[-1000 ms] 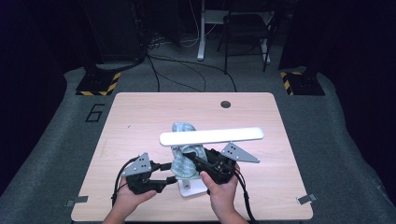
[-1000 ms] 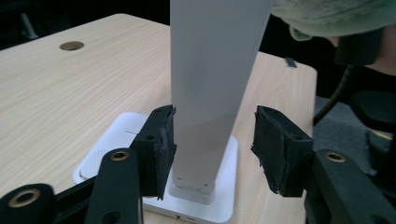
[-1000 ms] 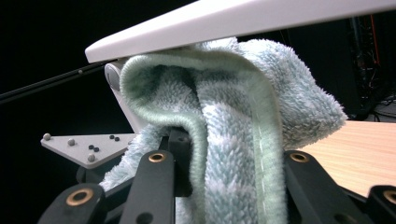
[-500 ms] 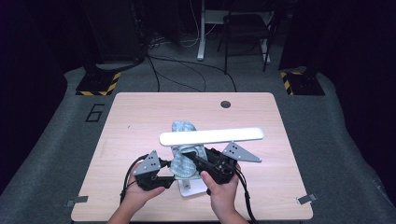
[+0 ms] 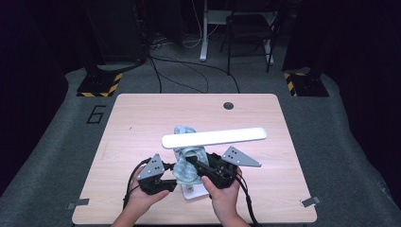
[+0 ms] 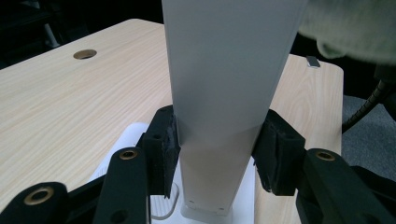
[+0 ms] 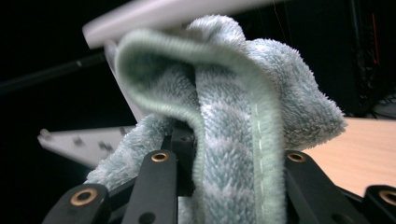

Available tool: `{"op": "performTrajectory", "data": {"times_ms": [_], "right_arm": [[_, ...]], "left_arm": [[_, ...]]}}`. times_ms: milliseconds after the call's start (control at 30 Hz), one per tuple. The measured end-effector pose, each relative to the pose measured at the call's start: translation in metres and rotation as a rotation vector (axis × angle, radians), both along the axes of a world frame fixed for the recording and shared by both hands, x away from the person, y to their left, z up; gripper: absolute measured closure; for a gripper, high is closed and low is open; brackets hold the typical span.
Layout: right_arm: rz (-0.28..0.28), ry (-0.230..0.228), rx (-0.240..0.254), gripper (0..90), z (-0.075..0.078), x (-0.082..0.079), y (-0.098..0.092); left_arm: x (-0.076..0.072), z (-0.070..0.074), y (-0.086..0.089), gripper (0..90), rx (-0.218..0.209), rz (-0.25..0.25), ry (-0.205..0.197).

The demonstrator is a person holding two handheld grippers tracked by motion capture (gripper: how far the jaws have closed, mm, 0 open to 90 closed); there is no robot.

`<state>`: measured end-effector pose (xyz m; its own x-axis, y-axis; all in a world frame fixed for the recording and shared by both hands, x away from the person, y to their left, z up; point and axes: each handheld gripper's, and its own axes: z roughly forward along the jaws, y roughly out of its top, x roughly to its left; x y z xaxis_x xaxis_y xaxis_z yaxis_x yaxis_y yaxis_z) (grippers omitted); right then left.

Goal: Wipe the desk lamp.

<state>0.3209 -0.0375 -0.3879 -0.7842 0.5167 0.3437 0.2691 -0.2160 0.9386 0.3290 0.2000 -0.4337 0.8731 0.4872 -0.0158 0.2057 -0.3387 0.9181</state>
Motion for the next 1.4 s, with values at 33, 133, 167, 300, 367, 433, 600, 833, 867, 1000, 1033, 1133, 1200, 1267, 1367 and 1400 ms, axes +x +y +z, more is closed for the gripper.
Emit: {"op": "performTrajectory", "data": {"times_ms": [33,133,167,300,367,433,600,833,867,1000,1033,1133,1200,1267,1367,1400], "right_arm": [[-0.001,0.006,-0.012,69.7,-0.003,0.0,0.0],[-0.001,0.014,-0.015,69.8,-0.007,-0.001,-0.002],[-0.001,0.011,-0.014,69.9,-0.006,-0.002,-0.002],[0.004,-0.03,0.011,70.1,0.0,-0.006,-0.003],[-0.002,-0.062,0.025,70.1,0.006,-0.01,-0.004],[-0.014,-0.084,0.036,70.3,0.012,-0.014,-0.003],[-0.042,-0.101,0.053,71.0,0.013,-0.018,0.0],[-0.09,-0.121,0.077,72.2,0.011,-0.019,-0.005],[-0.106,-0.13,0.079,72.3,0.011,-0.019,-0.007],[-0.125,-0.136,0.089,72.4,0.01,-0.02,-0.01],[-0.131,-0.134,0.089,72.4,0.01,-0.021,-0.01],[-0.15,-0.145,0.092,72.4,0.009,-0.022,-0.012],[-0.167,-0.139,0.101,72.5,0.007,-0.023,-0.015],[-0.181,-0.142,0.102,72.5,0.006,-0.022,-0.018],[-0.204,-0.14,0.107,72.5,0.004,-0.022,-0.024],[-0.218,-0.14,0.11,72.5,0.003,-0.021,-0.027]], "left_arm": [[-0.001,0.0,-0.001,53.0,-0.005,0.003,0.006],[-0.001,0.0,-0.003,53.0,-0.007,0.013,-0.002],[-0.001,0.0,-0.003,53.1,-0.005,0.015,-0.001],[-0.001,0.0,-0.003,53.1,0.004,0.021,-0.012],[-0.001,0.0,-0.004,53.2,-0.005,0.028,-0.004],[-0.002,0.001,-0.005,53.1,-0.001,0.036,-0.004],[-0.002,0.0,-0.005,53.1,-0.01,0.043,-0.009],[-0.002,0.0,-0.006,53.2,-0.004,0.038,-0.012],[-0.002,0.0,-0.006,53.1,-0.006,0.038,-0.012],[-0.002,0.0,-0.006,53.2,-0.001,0.039,-0.019],[-0.003,0.0,-0.006,53.2,0.003,0.039,-0.017],[-0.003,-0.001,-0.006,53.1,-0.003,0.049,-0.021],[-0.003,-0.001,-0.006,53.2,0.0,0.047,-0.02],[-0.004,-0.001,-0.006,53.2,-0.006,0.05,-0.015],[-0.004,-0.001,-0.006,53.2,-0.005,0.048,-0.009],[-0.005,-0.002,-0.007,53.2,-0.015,0.057,-0.008]]}}
